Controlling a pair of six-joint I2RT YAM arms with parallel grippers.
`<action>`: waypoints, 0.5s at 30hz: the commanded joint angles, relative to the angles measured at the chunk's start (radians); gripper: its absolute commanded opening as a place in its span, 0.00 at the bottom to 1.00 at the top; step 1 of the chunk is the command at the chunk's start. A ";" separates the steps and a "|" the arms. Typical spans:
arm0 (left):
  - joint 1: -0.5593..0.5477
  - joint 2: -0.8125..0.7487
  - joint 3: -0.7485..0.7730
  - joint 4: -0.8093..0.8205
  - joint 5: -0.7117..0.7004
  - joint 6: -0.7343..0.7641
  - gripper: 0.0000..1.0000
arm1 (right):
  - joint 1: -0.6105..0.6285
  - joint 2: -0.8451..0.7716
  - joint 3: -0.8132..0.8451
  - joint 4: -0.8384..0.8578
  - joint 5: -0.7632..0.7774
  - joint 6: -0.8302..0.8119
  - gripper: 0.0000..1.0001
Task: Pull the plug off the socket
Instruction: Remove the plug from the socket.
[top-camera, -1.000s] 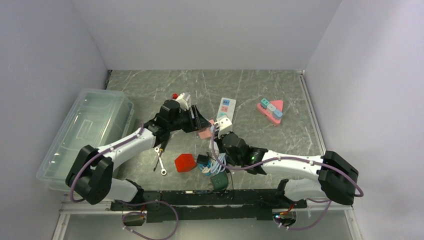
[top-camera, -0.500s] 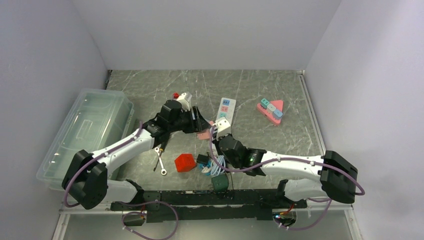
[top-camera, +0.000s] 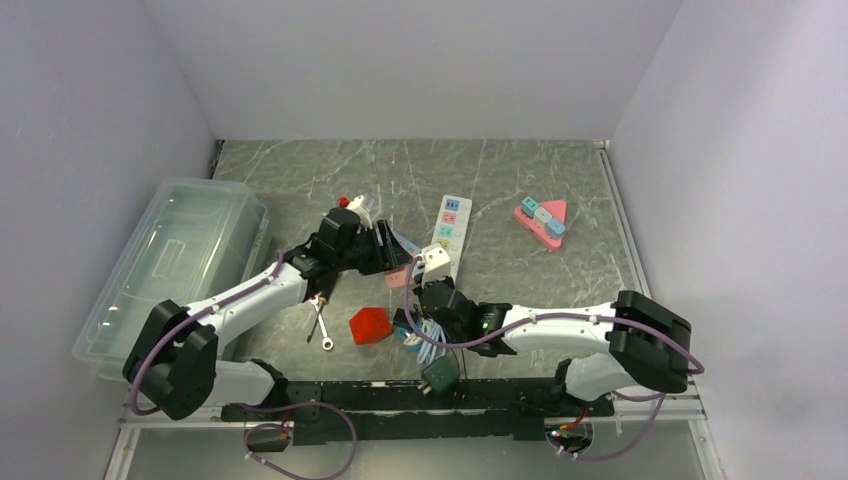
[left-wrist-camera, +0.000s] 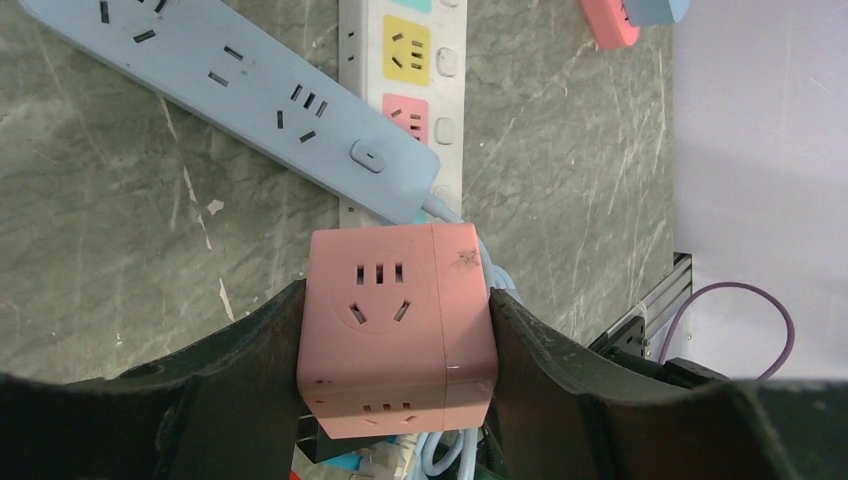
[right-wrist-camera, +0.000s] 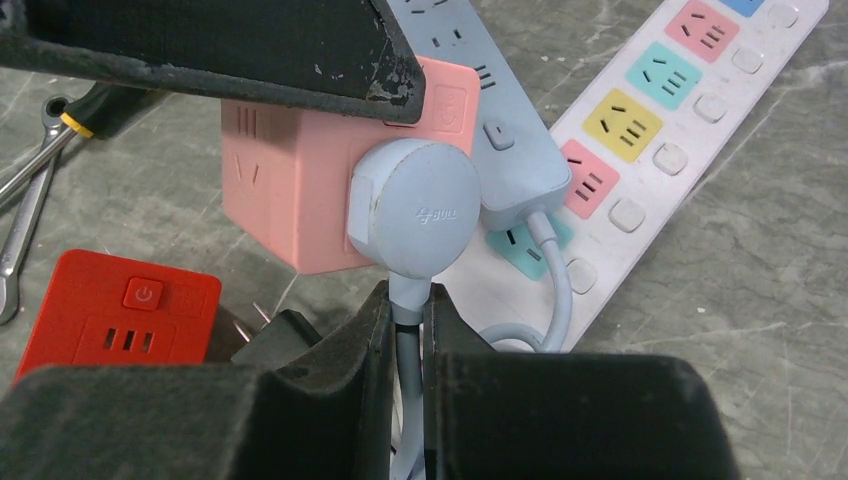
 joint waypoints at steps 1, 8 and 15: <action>0.003 -0.040 0.029 0.081 -0.011 0.014 0.00 | 0.027 -0.001 0.049 0.029 -0.016 0.037 0.00; 0.002 -0.024 0.054 -0.092 -0.109 0.262 0.00 | 0.001 -0.109 0.051 -0.035 0.025 -0.027 0.00; 0.002 -0.037 0.054 -0.120 -0.156 0.343 0.00 | -0.053 -0.161 0.052 -0.046 -0.022 -0.051 0.00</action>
